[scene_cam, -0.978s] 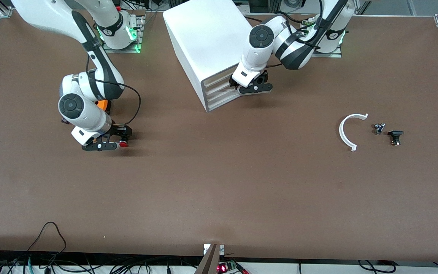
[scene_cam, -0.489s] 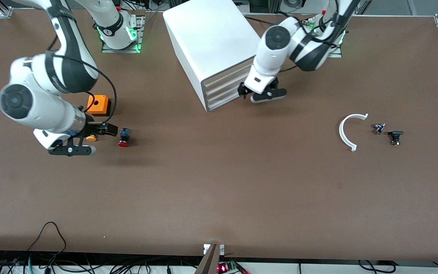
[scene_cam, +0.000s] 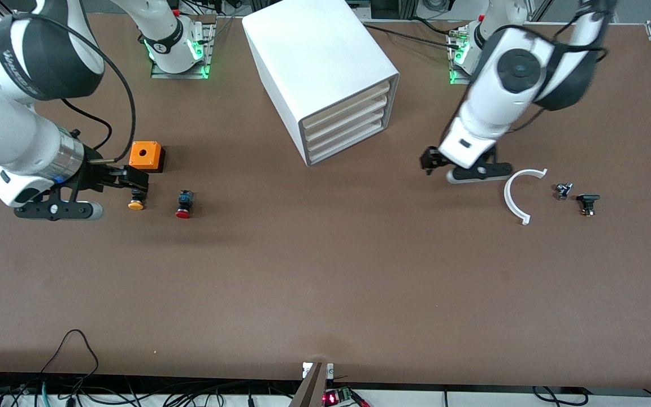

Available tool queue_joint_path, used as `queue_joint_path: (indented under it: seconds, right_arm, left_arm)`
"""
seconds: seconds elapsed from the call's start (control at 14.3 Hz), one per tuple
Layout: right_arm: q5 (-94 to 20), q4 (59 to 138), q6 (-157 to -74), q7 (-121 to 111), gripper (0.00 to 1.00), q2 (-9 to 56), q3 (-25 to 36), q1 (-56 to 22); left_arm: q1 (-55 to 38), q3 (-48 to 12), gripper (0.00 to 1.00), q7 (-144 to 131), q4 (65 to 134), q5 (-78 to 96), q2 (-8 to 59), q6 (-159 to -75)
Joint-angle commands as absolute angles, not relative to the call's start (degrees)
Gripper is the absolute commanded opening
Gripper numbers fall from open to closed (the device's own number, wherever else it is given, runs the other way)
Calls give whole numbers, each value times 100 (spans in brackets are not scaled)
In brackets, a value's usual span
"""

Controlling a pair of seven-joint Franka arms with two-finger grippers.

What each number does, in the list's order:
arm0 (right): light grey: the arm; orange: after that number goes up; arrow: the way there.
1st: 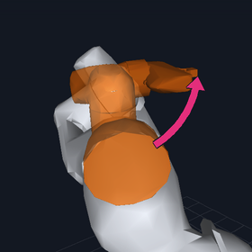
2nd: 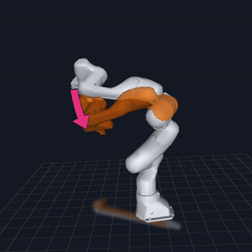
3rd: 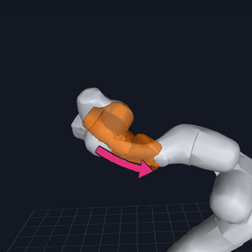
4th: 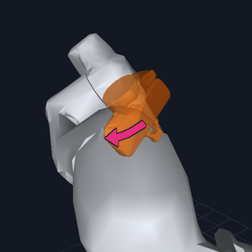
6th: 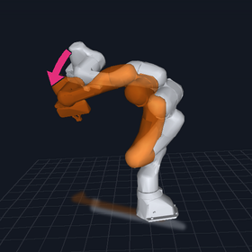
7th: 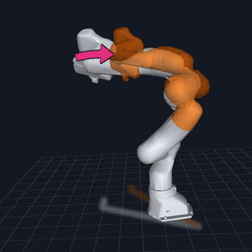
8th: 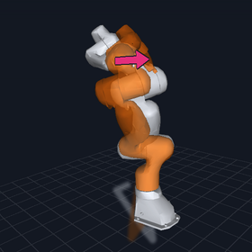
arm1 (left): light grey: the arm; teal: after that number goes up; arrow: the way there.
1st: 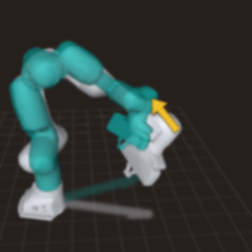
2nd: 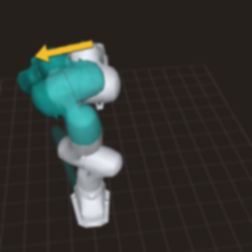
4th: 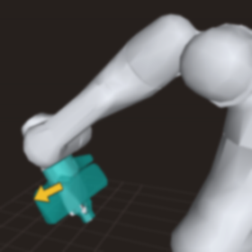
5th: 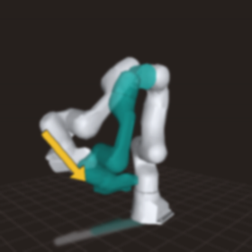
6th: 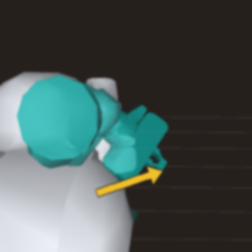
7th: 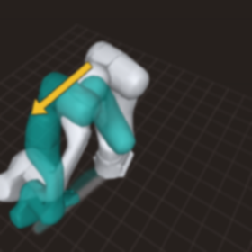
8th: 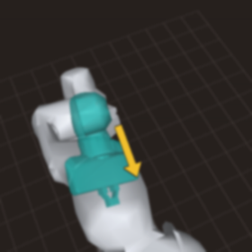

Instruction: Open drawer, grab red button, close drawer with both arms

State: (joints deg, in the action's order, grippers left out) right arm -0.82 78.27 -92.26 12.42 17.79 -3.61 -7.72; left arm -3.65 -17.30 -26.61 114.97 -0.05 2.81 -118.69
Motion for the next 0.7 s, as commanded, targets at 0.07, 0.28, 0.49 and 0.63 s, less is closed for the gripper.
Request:
queue_joint_path:
  seconds: [0.07, 0.28, 0.49, 0.63]
  right_arm:
    - [62, 7629, -9079, 1240, 100, 1715, 24, -703]
    - [88, 7646, -8931, 899, 100, 1468, 473, -694]
    - [88, 7838, -8306, 616, 100, 1126, 913, -694]
    - [88, 8260, -8288, 326, 100, 592, 993, -694]
  left_arm:
    - [-281, -1197, 100, -1295, 10260, -70, 202, -10463]
    - [-281, -688, 100, -775, 9643, -70, 88, -9697]
    - [-273, -344, 100, -54, 9221, -105, 9, -9221]
    - [-272, -176, 100, -18, 9053, -62, 0, -9115]
